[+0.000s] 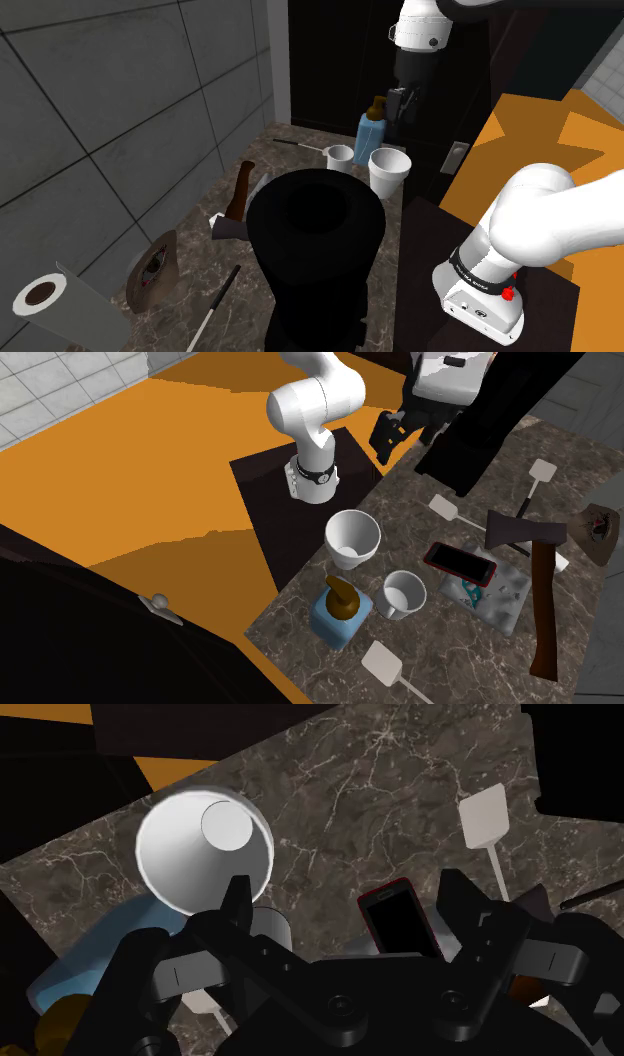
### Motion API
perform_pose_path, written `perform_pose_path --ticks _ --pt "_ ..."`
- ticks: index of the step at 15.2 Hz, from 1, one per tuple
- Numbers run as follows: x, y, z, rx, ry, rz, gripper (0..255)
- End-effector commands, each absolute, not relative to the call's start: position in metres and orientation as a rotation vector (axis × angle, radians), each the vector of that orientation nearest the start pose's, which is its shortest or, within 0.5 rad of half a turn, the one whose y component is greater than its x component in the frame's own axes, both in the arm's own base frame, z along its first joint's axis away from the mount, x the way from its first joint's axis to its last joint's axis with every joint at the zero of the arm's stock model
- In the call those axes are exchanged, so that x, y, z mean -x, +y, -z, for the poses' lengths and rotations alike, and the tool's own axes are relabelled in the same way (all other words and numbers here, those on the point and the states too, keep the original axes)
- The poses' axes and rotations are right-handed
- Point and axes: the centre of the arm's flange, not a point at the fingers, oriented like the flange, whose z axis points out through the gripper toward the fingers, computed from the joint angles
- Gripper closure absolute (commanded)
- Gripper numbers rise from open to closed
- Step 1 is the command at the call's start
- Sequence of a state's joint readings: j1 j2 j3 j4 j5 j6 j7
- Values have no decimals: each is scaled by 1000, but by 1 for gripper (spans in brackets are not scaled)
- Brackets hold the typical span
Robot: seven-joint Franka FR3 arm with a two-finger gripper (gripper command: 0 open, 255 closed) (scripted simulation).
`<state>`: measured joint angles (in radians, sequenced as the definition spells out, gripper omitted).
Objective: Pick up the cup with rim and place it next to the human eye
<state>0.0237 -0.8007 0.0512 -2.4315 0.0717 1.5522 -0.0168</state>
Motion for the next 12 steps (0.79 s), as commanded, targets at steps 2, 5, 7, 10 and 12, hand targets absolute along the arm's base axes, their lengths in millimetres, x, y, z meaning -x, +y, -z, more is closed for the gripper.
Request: perform_pose_path --ticks 2,5,7,10,12 --pt "-301 31 -545 3110 -103 -125 0" --pt "-312 24 -509 3127 -70 -126 0" --pt "-320 18 -485 3138 -47 -127 0" --pt "-331 9 -449 3154 -14 -128 0" --pt "-338 3 -426 3164 7 -129 0"
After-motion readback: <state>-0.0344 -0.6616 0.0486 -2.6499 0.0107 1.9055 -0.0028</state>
